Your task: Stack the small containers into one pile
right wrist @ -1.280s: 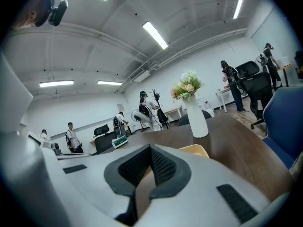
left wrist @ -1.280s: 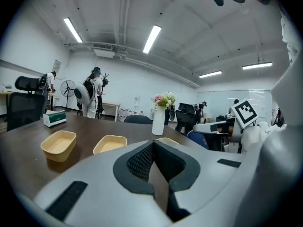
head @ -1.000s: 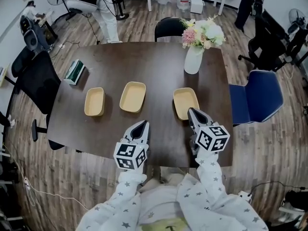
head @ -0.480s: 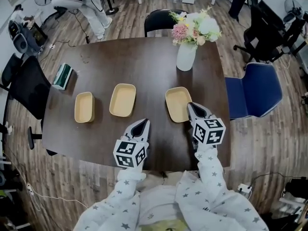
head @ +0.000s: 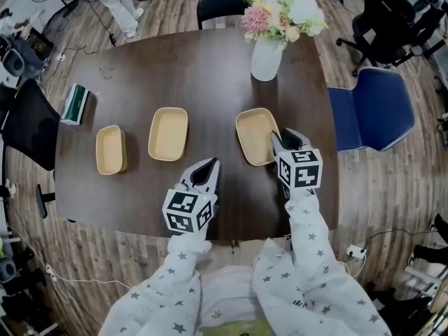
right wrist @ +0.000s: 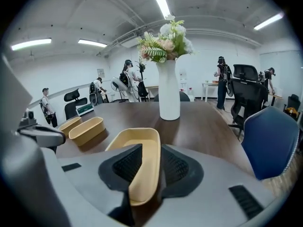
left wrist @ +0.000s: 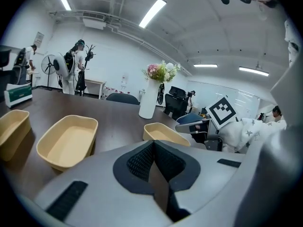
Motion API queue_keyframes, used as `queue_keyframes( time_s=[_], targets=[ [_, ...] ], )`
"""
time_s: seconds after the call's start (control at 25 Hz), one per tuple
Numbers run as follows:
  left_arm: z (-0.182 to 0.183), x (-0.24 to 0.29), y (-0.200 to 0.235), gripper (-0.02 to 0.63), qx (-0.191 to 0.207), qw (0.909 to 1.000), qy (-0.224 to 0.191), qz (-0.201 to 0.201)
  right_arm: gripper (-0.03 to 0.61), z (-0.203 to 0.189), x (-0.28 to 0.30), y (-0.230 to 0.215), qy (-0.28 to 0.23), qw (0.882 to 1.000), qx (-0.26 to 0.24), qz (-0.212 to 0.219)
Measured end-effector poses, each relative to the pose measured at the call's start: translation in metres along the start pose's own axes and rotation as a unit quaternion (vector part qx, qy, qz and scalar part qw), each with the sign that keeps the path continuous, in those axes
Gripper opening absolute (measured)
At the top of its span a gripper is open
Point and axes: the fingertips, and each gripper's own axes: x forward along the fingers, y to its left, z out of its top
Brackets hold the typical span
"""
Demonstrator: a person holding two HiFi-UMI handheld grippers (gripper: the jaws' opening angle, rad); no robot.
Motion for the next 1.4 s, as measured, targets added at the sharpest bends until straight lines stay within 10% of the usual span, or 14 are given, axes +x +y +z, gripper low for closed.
queue_keyframes(
  time_s=[0.68, 1.4],
  targets=[
    [-0.009, 0.011, 0.002, 0.025, -0.011, 0.9999, 0.012, -0.001, 0.061, -0.036, 0.03, -0.008, 0.086, 0.995, 0.044, -0.018],
    [0.01, -0.022, 0.017, 0.025, -0.017, 0.9976, -0.036, 0.057, 0.034, -0.018, 0.012, 0.002, 0.048, 0.987, 0.156, 0.0]
  ],
)
